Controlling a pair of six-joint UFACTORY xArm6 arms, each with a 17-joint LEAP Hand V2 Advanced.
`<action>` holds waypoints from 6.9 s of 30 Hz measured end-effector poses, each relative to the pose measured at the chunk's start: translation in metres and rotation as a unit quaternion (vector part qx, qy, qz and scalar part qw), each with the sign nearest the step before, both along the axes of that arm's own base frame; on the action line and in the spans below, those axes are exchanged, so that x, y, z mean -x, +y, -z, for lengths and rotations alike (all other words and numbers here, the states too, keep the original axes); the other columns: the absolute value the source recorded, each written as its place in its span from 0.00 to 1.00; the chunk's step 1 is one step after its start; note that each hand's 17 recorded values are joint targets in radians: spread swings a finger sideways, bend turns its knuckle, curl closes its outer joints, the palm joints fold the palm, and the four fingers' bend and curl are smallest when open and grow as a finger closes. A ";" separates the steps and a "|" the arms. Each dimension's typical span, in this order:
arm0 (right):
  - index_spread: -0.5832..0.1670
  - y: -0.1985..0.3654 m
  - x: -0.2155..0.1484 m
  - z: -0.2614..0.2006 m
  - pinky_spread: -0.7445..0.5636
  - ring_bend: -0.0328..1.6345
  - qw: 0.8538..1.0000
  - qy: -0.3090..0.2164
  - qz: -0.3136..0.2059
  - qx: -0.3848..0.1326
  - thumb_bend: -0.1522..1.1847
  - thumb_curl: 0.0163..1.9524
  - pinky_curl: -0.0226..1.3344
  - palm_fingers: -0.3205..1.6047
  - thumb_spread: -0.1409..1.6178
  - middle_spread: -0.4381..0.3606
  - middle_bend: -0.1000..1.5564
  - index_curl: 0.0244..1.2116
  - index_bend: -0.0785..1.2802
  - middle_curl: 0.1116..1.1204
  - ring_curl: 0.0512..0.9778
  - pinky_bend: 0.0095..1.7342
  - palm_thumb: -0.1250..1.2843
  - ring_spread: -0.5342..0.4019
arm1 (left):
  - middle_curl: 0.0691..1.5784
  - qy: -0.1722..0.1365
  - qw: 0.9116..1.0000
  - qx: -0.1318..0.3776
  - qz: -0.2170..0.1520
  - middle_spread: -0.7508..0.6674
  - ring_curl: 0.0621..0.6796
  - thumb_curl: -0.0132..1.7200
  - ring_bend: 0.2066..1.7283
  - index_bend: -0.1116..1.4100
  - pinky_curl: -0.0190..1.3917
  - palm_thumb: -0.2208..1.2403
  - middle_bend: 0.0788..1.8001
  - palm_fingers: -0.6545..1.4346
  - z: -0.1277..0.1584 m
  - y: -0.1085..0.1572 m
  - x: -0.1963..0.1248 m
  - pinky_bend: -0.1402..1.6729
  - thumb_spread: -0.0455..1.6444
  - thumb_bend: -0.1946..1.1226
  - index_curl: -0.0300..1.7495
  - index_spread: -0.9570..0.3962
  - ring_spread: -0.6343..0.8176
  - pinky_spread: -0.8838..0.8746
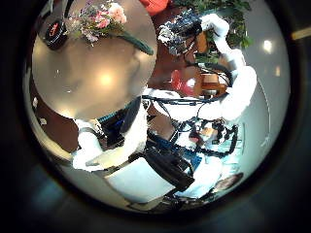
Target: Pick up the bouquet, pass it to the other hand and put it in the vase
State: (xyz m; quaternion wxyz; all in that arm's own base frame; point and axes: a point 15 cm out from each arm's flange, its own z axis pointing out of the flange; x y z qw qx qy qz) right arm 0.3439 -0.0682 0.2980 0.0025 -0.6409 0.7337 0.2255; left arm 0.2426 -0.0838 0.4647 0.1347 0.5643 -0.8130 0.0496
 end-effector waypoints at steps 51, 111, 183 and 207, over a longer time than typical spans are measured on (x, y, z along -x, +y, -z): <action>0.43 0.014 -0.020 0.160 0.63 0.51 0.996 0.043 -0.013 0.076 0.10 0.26 0.20 0.37 0.64 0.44 0.39 0.42 0.26 0.42 0.41 0.28 0.64 0.43 | 0.20 0.014 1.000 -0.002 0.002 0.75 0.17 0.19 0.24 0.20 0.20 0.36 0.07 0.44 0.011 0.000 -0.005 0.18 0.68 0.13 0.24 0.77 0.77 0.77; 0.43 0.078 -0.030 -0.217 0.44 0.87 0.805 -0.335 0.030 -0.489 0.12 0.53 0.68 0.75 0.57 0.37 0.88 0.81 0.90 0.75 0.79 0.73 0.93 0.35 | 0.21 -0.026 0.946 0.320 -0.046 0.73 0.16 0.19 0.26 0.18 0.20 0.30 0.08 0.45 -0.056 -0.053 -0.083 0.19 0.66 0.12 0.24 0.78 0.75 0.76; 0.32 0.231 -0.029 -0.153 0.74 0.50 0.841 -0.244 -0.145 -0.461 0.09 0.34 0.51 0.14 0.62 0.52 0.35 0.39 0.25 0.33 0.39 0.43 0.63 0.57 | 0.67 -0.132 0.825 0.546 -0.051 0.15 0.84 0.44 0.95 0.65 0.77 0.89 0.62 0.75 -0.211 -0.022 -0.111 0.80 0.67 0.26 0.51 0.23 0.17 0.19; 0.39 0.227 -0.064 -0.132 0.88 0.32 0.851 -0.255 -0.054 -0.456 0.10 0.27 0.32 0.17 0.64 0.66 0.19 0.24 0.17 0.23 0.23 0.31 0.63 0.75 | 0.68 -0.283 0.768 0.553 -0.157 0.14 0.82 0.51 0.97 0.55 0.87 0.89 0.64 0.74 -0.186 0.051 -0.127 0.78 0.69 0.22 0.70 0.18 0.18 0.17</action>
